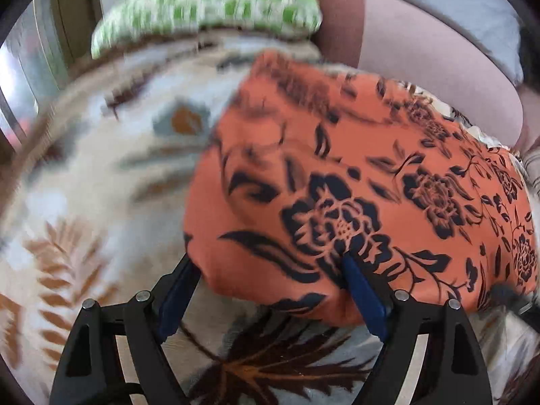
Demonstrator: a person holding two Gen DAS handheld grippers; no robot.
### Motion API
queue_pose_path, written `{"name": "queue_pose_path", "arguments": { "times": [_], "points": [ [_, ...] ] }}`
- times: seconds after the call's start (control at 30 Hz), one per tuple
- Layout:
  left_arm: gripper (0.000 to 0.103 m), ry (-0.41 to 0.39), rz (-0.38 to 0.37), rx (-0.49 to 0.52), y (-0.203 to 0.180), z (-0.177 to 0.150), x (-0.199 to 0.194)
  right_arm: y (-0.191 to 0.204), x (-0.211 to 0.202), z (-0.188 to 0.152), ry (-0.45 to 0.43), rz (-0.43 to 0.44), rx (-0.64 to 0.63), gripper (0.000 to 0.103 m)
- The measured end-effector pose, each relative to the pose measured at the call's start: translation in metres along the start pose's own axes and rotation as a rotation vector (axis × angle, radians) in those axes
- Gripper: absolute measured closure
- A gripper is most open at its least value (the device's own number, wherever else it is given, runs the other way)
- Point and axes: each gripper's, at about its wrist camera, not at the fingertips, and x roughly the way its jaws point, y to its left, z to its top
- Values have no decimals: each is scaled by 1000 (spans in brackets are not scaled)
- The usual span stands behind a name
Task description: Fold small clothes
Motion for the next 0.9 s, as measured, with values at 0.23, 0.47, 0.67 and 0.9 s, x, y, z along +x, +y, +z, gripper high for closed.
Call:
{"name": "queue_pose_path", "arguments": {
  "times": [0.23,0.47,0.67,0.9],
  "points": [
    [14,1,-60,-103,12,7,-16,-5,11,-4,31,-22,32,52],
    [14,33,-218,-328,43,-18,-42,-40,-49,-13,-31,90,263,41],
    [14,88,-299,-444,52,-41,-39,-87,-90,-33,-105,140,514,34],
    [14,70,-350,-424,36,-28,-27,-129,-103,-41,-168,137,662,34]
  ]
}}
